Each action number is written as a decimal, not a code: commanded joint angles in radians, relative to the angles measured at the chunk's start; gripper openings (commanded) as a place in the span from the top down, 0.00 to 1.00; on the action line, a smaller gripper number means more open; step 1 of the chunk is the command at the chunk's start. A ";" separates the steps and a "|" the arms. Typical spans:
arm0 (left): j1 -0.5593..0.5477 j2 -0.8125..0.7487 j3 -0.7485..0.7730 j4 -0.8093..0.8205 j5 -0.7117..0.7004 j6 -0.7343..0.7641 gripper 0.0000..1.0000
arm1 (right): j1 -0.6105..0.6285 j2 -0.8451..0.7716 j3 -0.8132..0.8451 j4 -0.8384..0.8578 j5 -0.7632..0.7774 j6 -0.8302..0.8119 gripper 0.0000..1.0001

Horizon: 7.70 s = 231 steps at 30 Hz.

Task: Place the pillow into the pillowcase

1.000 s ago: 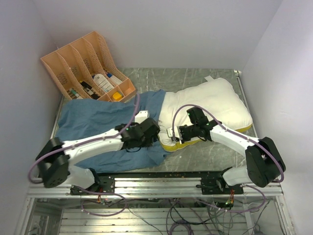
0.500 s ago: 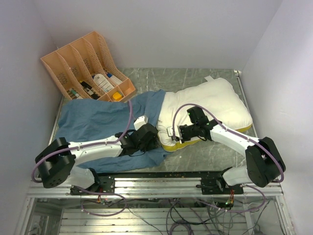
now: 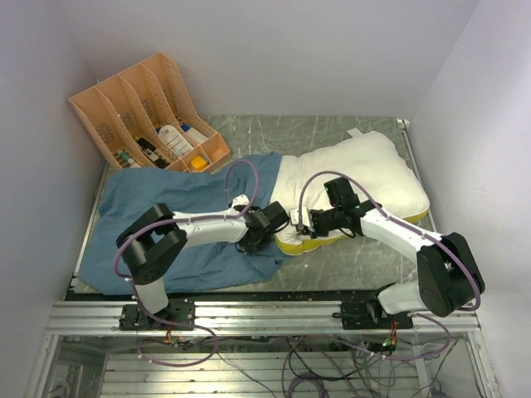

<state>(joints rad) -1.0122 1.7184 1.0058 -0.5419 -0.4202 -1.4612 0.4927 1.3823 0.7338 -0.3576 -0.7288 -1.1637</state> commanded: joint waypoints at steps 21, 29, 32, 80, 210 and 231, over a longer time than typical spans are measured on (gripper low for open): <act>-0.015 -0.138 0.081 -0.046 0.007 0.110 0.93 | -0.007 -0.027 0.047 -0.029 -0.131 0.061 1.00; -0.014 -0.252 0.017 0.034 0.147 0.239 0.93 | -0.121 -0.081 0.051 0.109 -0.216 0.286 1.00; -0.016 -0.254 0.030 0.043 0.209 0.299 0.93 | -0.121 -0.074 0.056 0.170 -0.198 0.386 1.00; 0.084 -0.265 -0.015 -0.018 0.145 0.597 0.63 | 0.040 0.056 0.032 0.085 -0.213 0.221 1.00; 0.417 0.383 1.361 -0.199 0.751 0.884 0.89 | -0.164 0.020 0.517 0.514 -0.004 0.820 1.00; 0.365 0.004 0.745 0.116 0.373 1.102 0.08 | -0.236 0.106 0.075 0.898 -0.209 0.960 1.00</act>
<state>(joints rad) -0.6258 1.8748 1.8446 -0.5842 0.0895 -0.4541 0.2665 1.5257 0.8387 0.4191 -0.7605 -0.2882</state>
